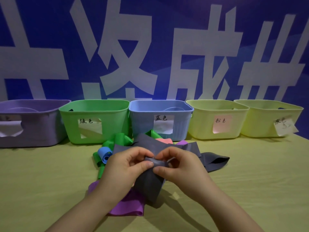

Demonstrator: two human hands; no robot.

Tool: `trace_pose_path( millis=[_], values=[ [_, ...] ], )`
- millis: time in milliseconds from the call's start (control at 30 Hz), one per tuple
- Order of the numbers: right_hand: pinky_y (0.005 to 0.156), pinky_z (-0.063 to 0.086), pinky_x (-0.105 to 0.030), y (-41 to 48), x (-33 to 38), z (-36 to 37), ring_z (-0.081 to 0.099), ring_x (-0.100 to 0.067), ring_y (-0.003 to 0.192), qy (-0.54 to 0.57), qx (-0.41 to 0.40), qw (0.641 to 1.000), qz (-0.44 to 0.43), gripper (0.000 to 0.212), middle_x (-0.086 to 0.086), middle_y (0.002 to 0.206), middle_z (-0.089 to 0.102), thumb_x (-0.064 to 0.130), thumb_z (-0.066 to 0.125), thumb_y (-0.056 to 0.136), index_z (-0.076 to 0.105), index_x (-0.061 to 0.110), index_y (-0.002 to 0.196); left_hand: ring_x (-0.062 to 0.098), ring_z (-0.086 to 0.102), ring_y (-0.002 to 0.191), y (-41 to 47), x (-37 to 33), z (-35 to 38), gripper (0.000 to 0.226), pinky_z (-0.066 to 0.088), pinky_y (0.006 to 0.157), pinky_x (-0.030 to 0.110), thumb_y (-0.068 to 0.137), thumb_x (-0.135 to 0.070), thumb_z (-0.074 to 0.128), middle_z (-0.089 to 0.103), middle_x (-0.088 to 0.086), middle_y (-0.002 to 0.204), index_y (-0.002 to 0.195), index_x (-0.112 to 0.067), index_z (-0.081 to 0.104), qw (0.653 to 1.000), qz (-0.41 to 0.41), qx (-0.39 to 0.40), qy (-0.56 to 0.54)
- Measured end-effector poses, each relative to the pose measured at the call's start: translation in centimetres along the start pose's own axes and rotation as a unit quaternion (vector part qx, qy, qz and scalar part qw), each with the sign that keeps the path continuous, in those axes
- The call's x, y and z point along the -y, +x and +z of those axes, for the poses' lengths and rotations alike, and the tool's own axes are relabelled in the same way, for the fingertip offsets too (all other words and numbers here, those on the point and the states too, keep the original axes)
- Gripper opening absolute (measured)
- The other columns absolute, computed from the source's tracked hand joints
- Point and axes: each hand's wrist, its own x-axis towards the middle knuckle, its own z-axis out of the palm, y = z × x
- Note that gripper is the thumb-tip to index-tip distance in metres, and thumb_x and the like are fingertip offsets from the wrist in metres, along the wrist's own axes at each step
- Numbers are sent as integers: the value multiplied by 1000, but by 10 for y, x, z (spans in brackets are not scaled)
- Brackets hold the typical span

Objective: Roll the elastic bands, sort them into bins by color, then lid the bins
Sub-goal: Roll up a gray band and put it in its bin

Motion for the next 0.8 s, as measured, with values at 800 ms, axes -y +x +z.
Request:
trace_pose_path(
  millis=[800],
  values=[
    [46, 40, -18, -1, 1, -13, 46, -8, 41, 407, 176, 864, 238, 7, -1, 51, 54, 10, 65, 60, 71, 11, 58, -2, 56, 86, -5, -1, -2, 21, 43, 74, 15, 75, -40, 53, 60, -17, 92, 95, -37, 58, 959, 202, 57, 189]
  ],
)
